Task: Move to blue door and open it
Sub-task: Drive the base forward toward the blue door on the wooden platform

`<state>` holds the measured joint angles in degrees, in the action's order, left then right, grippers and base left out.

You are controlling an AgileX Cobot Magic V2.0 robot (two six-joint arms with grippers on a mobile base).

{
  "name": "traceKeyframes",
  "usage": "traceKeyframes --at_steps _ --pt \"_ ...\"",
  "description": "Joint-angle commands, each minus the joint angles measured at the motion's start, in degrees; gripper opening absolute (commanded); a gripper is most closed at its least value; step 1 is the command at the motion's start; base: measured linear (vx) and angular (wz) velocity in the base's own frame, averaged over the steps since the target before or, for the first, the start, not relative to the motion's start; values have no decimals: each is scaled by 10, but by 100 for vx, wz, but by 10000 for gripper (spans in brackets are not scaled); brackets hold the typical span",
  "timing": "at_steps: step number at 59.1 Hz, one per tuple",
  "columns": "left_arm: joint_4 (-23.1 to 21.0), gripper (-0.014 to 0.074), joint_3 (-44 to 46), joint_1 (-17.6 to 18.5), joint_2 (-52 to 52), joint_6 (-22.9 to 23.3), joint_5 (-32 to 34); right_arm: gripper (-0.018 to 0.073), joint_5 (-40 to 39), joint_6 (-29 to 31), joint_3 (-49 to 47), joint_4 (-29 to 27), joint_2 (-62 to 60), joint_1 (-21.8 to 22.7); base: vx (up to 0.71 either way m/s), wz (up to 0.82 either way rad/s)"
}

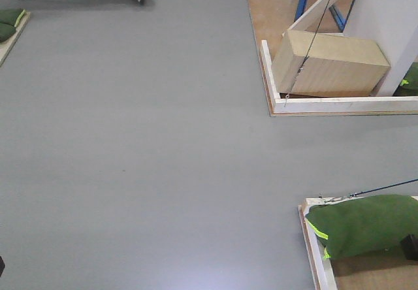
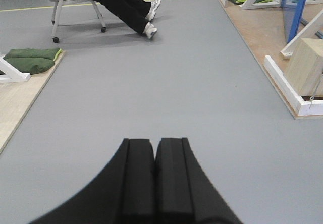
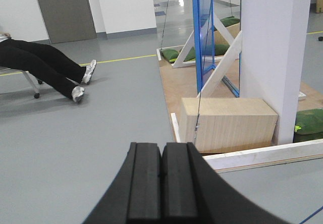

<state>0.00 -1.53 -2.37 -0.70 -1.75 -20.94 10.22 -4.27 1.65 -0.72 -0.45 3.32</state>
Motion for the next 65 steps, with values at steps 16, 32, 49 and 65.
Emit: traceKeyframes --at_steps 16,32,49,65 --pt "0 70 -2 -1 -9 2 45 6 -48 3 11 1 -11 4 2 -1" --pt "0 70 -2 -1 -10 2 45 6 -48 3 11 1 -11 4 5 -1" --pt "0 70 -2 -1 -10 2 45 6 -48 3 11 1 -12 4 12 2" --pt "0 70 -2 0 -11 2 45 6 -48 3 11 1 -12 4 16 11"
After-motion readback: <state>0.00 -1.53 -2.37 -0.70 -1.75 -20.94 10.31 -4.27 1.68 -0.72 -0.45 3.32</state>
